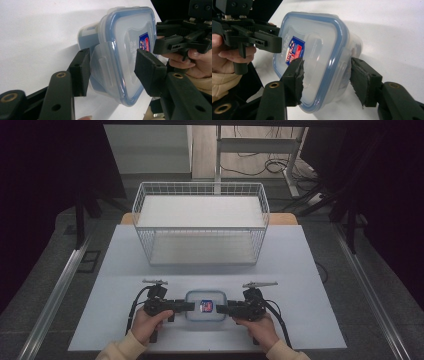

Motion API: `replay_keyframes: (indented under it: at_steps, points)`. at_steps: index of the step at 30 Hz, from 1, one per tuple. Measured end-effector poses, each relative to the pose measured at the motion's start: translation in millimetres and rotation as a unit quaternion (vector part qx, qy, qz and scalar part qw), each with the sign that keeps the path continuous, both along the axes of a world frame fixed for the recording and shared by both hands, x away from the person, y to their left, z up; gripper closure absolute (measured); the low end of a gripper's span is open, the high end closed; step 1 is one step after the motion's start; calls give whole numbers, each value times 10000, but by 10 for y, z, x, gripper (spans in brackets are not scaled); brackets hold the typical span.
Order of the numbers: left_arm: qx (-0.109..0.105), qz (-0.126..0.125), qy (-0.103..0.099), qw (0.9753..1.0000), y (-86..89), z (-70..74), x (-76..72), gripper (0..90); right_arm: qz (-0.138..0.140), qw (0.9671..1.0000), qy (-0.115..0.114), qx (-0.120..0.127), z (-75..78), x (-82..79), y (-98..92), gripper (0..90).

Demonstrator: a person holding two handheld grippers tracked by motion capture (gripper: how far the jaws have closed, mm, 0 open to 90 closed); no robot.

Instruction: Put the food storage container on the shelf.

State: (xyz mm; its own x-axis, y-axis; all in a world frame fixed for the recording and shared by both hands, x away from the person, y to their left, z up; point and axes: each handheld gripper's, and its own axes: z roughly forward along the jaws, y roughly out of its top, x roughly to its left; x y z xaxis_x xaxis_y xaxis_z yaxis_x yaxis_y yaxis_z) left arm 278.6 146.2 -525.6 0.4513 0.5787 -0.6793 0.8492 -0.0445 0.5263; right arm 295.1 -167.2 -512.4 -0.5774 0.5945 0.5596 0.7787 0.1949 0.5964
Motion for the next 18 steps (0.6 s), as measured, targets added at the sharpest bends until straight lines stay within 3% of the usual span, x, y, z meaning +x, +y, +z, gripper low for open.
replay_keyframes:
  at_steps: [18]
  points:
    - [48,26,-173,9998,4,39,-47,492,-97,9999,-87,23,36,-56,-4,504]
